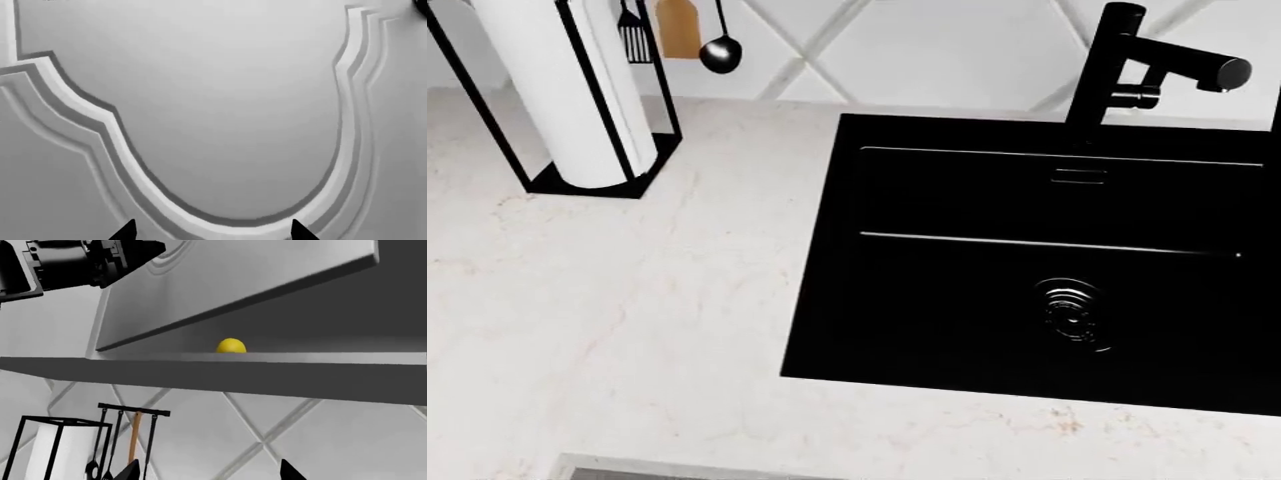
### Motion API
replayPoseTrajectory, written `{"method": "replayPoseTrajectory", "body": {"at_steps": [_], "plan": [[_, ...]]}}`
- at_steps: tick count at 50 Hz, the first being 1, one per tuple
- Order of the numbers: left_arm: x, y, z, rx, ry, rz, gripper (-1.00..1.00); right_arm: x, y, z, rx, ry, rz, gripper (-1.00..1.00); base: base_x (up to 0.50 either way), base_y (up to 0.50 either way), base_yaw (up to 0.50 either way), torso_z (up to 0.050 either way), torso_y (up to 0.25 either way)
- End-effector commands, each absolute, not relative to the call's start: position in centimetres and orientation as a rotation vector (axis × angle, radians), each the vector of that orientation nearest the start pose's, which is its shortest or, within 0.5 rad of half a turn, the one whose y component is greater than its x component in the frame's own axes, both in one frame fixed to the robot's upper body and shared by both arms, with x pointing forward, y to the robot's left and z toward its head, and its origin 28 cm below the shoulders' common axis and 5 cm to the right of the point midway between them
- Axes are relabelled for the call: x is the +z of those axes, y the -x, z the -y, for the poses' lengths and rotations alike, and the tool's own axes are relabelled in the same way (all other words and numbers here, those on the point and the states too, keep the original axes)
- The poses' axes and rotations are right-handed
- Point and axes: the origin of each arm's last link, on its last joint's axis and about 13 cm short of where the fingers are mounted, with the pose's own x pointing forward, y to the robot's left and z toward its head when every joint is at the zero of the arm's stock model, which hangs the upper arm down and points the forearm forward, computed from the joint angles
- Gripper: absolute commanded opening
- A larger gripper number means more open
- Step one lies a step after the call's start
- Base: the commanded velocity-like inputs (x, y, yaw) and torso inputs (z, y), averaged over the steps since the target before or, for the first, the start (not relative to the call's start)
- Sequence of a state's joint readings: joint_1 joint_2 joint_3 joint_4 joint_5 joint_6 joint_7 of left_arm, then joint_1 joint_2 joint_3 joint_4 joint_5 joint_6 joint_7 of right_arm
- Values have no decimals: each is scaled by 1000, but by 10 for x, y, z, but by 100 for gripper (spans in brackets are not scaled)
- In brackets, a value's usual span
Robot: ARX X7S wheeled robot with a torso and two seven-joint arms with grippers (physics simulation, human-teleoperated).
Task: Pick the lemon, brussel sprout from the counter and place them in the cabinet. Then close the cabinet.
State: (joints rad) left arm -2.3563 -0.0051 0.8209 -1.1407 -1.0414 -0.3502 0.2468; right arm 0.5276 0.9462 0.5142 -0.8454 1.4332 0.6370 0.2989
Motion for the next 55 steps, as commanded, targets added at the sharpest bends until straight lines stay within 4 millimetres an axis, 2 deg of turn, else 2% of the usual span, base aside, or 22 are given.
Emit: {"method": "replayPoseTrajectory", "body": {"at_steps": [1,37,55], "plan": [[583,-302,-146,-625,-93,671,100,314,-151,196,320,29,656,100,0,0,0,0,-205],[587,-297,-146,-628,-98,700,100,315,-146,203,298,34,661,100,3,-1,-2,0,-172],[589,-295,-146,-629,-95,716,100,341,-122,219,237,59,725,100,3,-1,-2,0,-12]]}}
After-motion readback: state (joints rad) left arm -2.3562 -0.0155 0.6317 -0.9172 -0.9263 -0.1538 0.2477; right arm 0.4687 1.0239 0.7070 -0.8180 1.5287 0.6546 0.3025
